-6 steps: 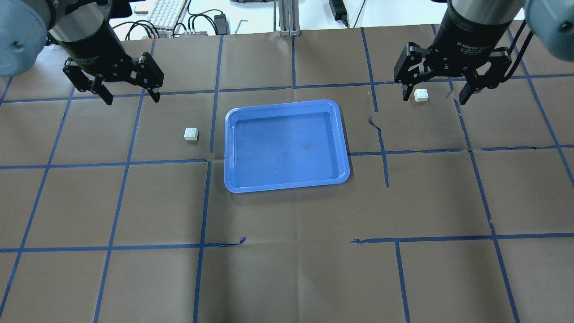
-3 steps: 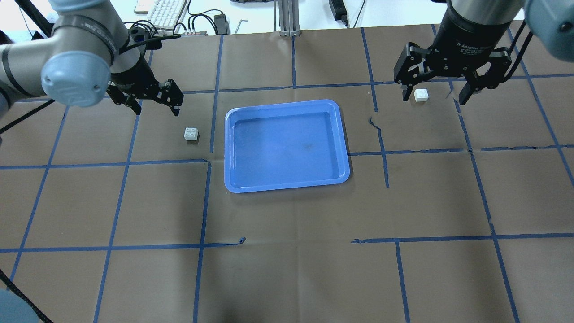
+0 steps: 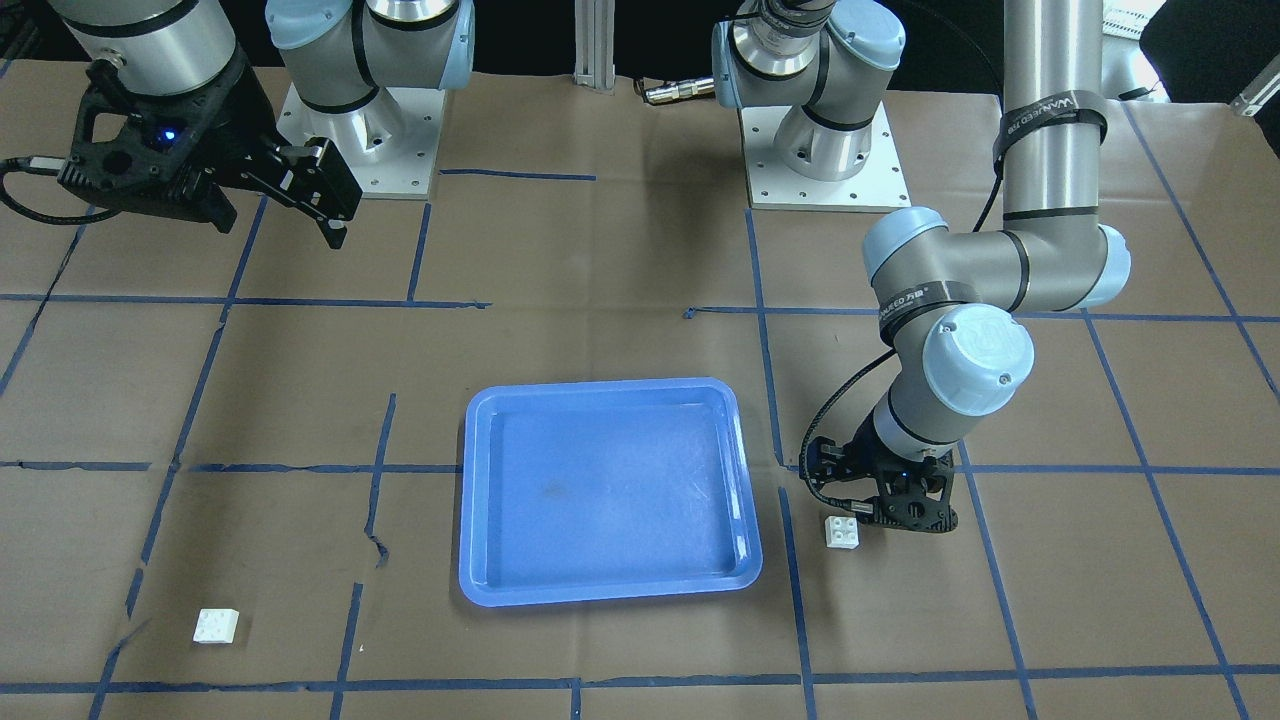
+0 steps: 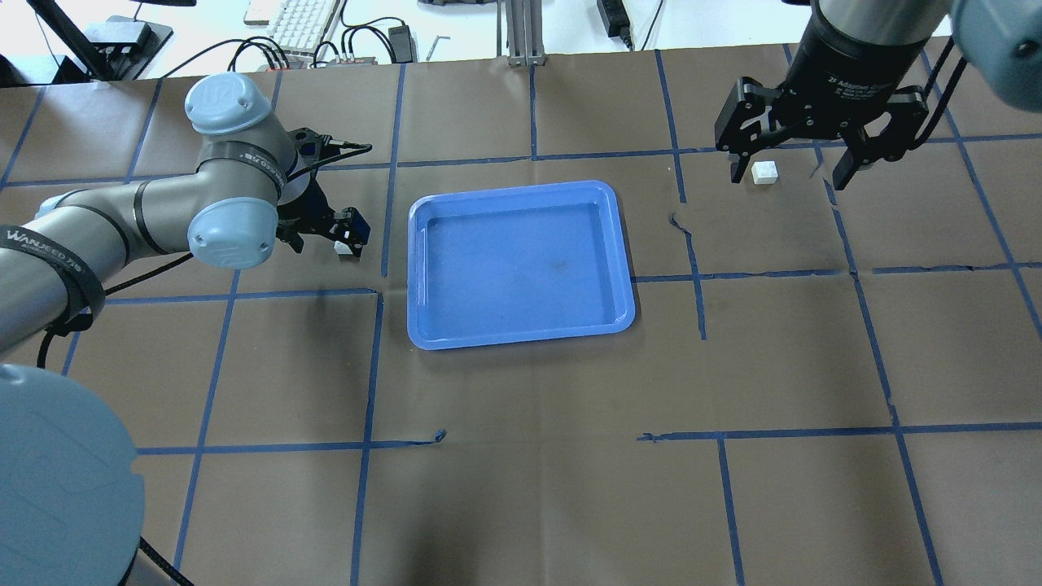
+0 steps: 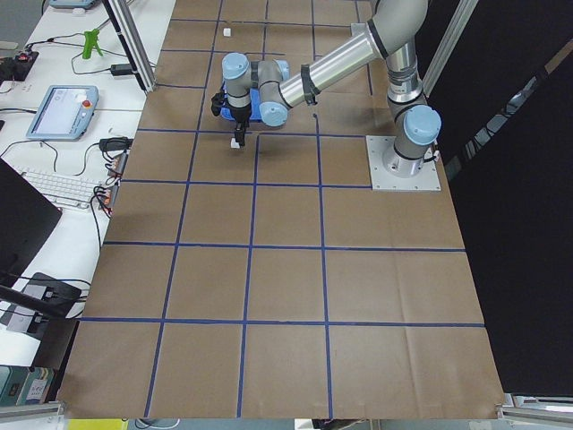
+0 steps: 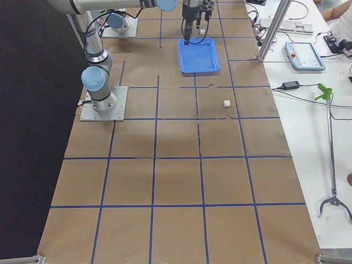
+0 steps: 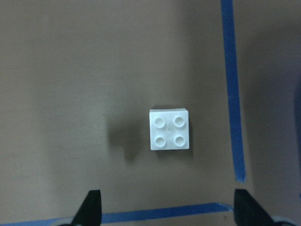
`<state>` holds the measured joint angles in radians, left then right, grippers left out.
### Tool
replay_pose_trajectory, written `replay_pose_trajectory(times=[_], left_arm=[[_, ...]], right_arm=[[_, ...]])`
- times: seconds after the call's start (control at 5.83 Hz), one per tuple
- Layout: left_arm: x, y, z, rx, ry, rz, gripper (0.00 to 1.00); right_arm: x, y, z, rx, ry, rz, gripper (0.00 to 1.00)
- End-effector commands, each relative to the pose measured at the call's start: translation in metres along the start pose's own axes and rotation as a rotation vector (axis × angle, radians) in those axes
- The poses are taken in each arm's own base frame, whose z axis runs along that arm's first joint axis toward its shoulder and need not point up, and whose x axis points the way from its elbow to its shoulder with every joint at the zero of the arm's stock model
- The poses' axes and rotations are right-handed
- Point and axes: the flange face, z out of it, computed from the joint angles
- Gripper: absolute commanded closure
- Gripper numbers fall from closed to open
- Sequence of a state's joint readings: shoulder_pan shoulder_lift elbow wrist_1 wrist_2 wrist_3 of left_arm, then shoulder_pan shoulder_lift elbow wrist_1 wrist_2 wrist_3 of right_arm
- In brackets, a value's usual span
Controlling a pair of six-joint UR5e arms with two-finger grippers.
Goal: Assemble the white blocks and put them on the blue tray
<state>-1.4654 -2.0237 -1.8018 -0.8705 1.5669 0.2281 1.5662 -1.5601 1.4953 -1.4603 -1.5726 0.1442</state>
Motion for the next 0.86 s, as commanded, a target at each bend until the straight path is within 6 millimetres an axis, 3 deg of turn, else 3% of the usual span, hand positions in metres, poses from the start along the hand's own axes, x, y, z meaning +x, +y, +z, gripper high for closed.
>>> replay_pose_trajectory(times=[0.0, 0.17, 0.51, 0.69], left_arm=[[0.0003, -0.0097, 0.022, 0.043, 0.019, 0.011, 0.01], [-0.0004, -0.0118, 0.0187, 0.05, 0.016, 0.013, 0.14], [-0.001, -0.0117, 0.0187, 0.048, 0.01, 0.014, 0.73], [-0.0011, -0.0122, 0.0181, 0.05, 0.009, 0.019, 0.82]], right_arm=[[0.0, 0.0, 0.0002, 0.0, 0.0, 0.0, 0.0], [0.0001, 0.0, 0.0002, 0.0, 0.001, 0.0, 0.0], [-0.0005, -0.004, 0.0032, -0.002, 0.002, -0.002, 0.0], [0.0003, -0.0061, 0.006, -0.006, 0.005, -0.014, 0.0]])
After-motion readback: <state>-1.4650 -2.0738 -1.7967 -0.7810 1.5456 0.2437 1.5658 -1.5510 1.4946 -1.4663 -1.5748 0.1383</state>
